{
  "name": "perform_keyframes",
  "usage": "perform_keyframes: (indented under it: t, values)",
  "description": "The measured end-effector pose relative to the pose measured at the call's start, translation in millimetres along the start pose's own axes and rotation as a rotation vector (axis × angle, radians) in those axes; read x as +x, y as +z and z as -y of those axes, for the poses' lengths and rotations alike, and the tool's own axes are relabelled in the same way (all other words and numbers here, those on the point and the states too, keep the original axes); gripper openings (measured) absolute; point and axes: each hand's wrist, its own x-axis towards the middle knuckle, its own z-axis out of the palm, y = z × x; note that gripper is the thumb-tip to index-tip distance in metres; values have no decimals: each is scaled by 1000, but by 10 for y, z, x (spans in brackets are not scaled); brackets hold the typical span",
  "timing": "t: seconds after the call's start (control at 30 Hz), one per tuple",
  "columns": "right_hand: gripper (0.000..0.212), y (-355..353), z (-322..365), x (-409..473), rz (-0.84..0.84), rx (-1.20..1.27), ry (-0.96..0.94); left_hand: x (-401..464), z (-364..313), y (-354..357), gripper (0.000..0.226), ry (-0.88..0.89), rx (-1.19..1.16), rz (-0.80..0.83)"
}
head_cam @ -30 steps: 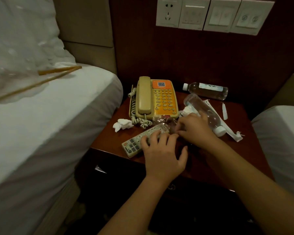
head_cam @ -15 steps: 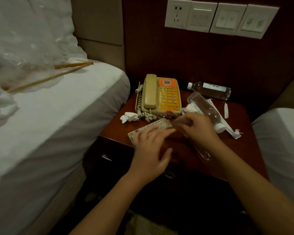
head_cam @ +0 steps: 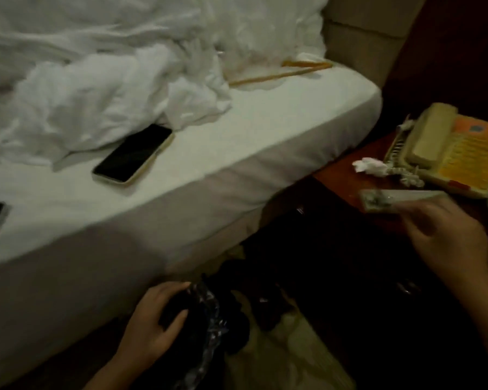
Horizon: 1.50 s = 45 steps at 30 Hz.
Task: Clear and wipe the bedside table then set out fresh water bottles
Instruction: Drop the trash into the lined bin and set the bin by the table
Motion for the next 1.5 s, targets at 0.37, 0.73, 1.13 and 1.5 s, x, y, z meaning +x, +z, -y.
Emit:
perform_keyframes:
  t: [0.37,0.73,1.13,1.5]
  values:
    - [23,347,293,84,108,266,-120,-732,588,-115,52,-360,70,-77]
    - [19,265,530,29,47,276,-116,-860,968,27,62,-625,131,-99]
    - [13,531,1268,55,47,347,-296,-905,977,22,66,-839,17,-72]
    - [13,716,1732,-190,71,381,-430,-981,790,210,80,-1343,-663,-90]
